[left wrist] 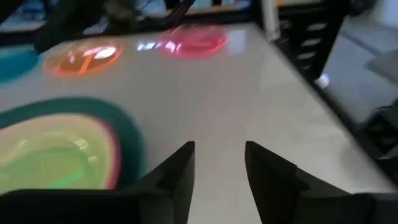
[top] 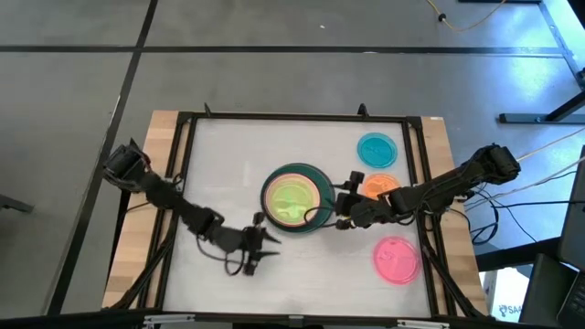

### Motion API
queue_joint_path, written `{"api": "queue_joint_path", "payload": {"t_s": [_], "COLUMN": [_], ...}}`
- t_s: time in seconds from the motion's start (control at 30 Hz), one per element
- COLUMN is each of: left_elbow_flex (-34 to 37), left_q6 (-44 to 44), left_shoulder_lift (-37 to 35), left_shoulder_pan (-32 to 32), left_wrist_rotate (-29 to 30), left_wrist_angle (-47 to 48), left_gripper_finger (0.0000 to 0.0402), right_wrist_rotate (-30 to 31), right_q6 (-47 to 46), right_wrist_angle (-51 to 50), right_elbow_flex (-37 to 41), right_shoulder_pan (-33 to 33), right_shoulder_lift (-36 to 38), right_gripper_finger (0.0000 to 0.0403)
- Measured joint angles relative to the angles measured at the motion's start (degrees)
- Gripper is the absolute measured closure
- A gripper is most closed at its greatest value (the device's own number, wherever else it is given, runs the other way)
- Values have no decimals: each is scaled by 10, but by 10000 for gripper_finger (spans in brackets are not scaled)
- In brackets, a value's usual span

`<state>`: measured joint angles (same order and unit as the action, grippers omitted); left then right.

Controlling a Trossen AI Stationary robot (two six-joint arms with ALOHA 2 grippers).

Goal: Stack plastic plates
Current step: Stack the blue plate on top of the green plate

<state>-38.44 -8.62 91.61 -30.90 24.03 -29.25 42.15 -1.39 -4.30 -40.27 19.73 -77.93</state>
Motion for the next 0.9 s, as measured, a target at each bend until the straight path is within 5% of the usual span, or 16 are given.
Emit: {"api": "queue_joint_path", "payload": {"t_s": [0.2, 0.4, 0.63, 0.9], "left_elbow_flex": [0, 0, 0, 0], "left_q6": [-2, -2, -2, -17], "left_shoulder_lift": [0, 0, 0, 0], "left_shoulder_pan": [-73, -110, -104, -84], "left_wrist_rotate": [76, 152, 159, 159], "left_wrist_angle": [-21, -24, -25, -26], "left_gripper_finger": [280, 290, 290, 288], "right_wrist_rotate": [23, -46, -154, -206], "right_q6": [-72, -115, -154, -149], "right_wrist_angle": [-79, -147, -222, -138], "right_elbow_flex": [-13, -14, 3, 79], "right_shoulder_pan": [-55, -177, -328, -432], "right_shoulder_lift": [8, 8, 4, 2], "right_gripper_finger": [196, 196, 196, 196]}}
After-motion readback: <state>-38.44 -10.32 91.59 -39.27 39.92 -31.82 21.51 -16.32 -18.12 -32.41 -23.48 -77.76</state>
